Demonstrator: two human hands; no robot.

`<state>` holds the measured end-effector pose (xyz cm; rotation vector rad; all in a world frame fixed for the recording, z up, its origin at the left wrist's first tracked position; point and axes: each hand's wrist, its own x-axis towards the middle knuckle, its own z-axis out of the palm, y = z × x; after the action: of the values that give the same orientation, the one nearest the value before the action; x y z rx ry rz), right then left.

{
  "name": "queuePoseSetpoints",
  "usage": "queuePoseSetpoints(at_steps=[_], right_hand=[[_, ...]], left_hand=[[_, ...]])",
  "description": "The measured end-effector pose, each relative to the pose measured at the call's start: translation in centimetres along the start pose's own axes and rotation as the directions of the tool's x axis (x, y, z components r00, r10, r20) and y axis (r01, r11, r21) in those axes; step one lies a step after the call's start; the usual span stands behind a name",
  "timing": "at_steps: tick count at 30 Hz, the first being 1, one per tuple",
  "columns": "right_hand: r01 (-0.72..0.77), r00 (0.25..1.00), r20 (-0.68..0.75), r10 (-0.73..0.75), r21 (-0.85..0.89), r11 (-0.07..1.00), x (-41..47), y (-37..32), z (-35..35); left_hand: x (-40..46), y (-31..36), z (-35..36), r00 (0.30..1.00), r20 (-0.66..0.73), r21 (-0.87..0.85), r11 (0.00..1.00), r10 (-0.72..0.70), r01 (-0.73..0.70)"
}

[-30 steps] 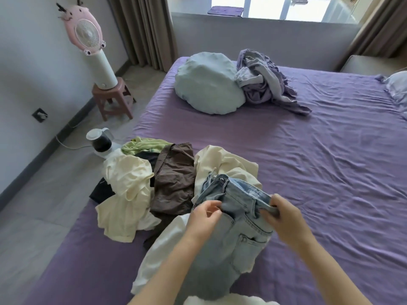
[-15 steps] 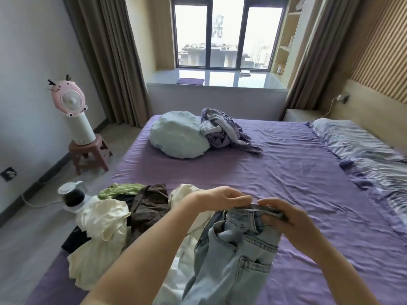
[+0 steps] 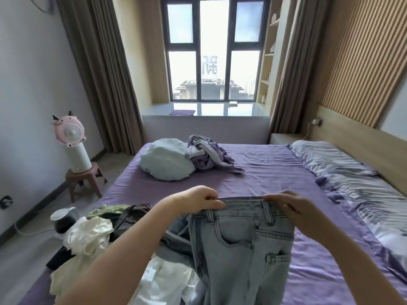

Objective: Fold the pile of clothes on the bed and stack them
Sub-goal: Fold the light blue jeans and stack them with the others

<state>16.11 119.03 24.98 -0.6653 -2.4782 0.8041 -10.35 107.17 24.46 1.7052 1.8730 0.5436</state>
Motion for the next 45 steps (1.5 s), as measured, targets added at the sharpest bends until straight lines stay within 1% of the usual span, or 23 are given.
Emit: queuePoseSetpoints(at_steps=[1,3,7,10,11,12,15,17,18,19,22,24,26,30,34,36,38,39,40,41,42,43,45], right_hand=[[-0.007,1.0,0.023,0.007,-0.006,1.0,-0.5,0.5,-0.2],[0.004,1.0,-0.011,-0.004,-0.008,1.0,-1.6,0.7,-0.2],[0.097,0.993,-0.063,-0.099,-0.044,0.994,-3.6,0.2,0.9],[0.135,0.978,-0.163,-0.129,0.027,0.99,-4.6,0.7,-0.4],[0.138,0.976,-0.183,-0.121,0.085,0.987,-4.9,0.8,-1.3],[0.138,0.976,-0.187,-0.111,0.141,0.98,-5.1,1.0,-2.3],[0.12,0.977,-0.202,-0.06,0.301,0.946,-5.7,1.4,-4.9],[0.032,0.994,-0.108,0.035,0.562,0.827,-5.8,1.3,-6.3],[-0.033,0.997,-0.032,0.069,0.641,0.767,-5.9,1.1,-6.8],[-0.069,0.997,0.02,0.075,0.658,0.75,-6.1,0.8,-7.2],[-0.062,0.997,0.078,0.025,0.519,0.852,-7.0,-0.4,-8.0],[-0.026,0.995,0.093,-0.02,0.47,0.882,-7.8,-1.4,-8.0],[-0.001,0.994,0.098,-0.051,0.469,0.883,-8.7,-2.0,-7.7],[0.014,0.997,0.063,-0.055,0.523,0.852,-10.4,-3.2,-6.8],[-0.013,0.992,-0.084,0.096,0.679,0.734,-11.6,-4.3,-5.8],[0.001,0.971,-0.159,0.181,0.753,0.658,-12.3,-4.6,-6.1],[0.026,0.956,-0.198,0.216,0.793,0.609,-12.9,-5.3,-6.8],[0.037,0.954,-0.208,0.218,0.798,0.601,-13.3,-5.7,-7.2],[0.047,0.953,-0.217,0.21,0.793,0.608,-13.7,-6.2,-7.5],[0.055,0.953,-0.226,0.2,0.782,0.62,-14.1,-6.6,-7.8],[0.058,0.955,-0.228,0.189,0.769,0.637,-14.6,-6.9,-8.1],[0.054,0.959,-0.226,0.171,0.74,0.671,-15.2,-7.3,-8.4],[0.035,0.968,-0.226,0.111,0.559,0.829,-16.5,-7.7,-8.9]], left_hand=[[0.1,1.2,0.1,0.999,-0.029,0.022,1.0,-0.016,0.016],[0.2,3.4,0.5,0.992,-0.078,-0.009,0.995,-0.098,0.097],[-0.6,7.4,1.5,0.932,-0.169,-0.31,0.915,-0.32,0.257],[-2.5,9.3,1.0,0.892,-0.1,-0.604,0.74,-0.44,0.297],[-3.5,9.6,0.5,0.898,-0.06,-0.662,0.691,-0.436,0.292],[-4.4,9.7,-0.2,0.914,-0.02,-0.654,0.697,-0.405,0.295],[-7.6,10.2,-1.6,0.952,0.073,-0.532,0.796,-0.298,0.29],[-9.5,10.5,-2.3,0.956,0.063,-0.46,0.842,-0.285,0.281],[-10.1,10.9,-2.5,0.958,0.028,-0.42,0.867,-0.284,0.269],[-10.6,11.3,-2.5,0.954,-0.025,-0.366,0.891,-0.299,0.27],[-10.8,12.4,-1.8,0.901,-0.317,-0.045,0.954,-0.296,0.297],[-10.5,12.6,-0.9,0.858,-0.465,0.167,0.93,-0.218,0.327],[-10.7,12.6,0.0,0.832,-0.529,0.273,0.895,-0.165,0.352],[-12.0,12.3,1.3,0.825,-0.525,0.328,0.845,-0.209,0.423],[-14.7,11.1,2.5,0.861,-0.473,0.272,0.898,-0.187,0.345],[-16.3,10.2,3.1,0.893,-0.423,0.363,0.874,-0.154,0.323],[-17.5,8.9,4.3,0.89,-0.407,0.401,0.835,-0.205,0.376],[-18.1,8.4,5.2,0.871,-0.409,0.326,0.848,-0.271,0.418],[-18.6,8.2,6.4,0.843,-0.394,0.16,0.876,-0.367,0.455],[-19.0,8.2,7.5,0.82,-0.338,-0.068,0.88,-0.463,0.469],[-19.3,8.4,8.7,0.811,-0.263,-0.297,0.843,-0.523,0.448],[-19.3,8.6,9.6,0.817,-0.214,-0.48,0.786,-0.535,0.389],[-19.0,9.1,10.6,0.825,-0.241,-0.693,0.686,-0.51,0.222]])
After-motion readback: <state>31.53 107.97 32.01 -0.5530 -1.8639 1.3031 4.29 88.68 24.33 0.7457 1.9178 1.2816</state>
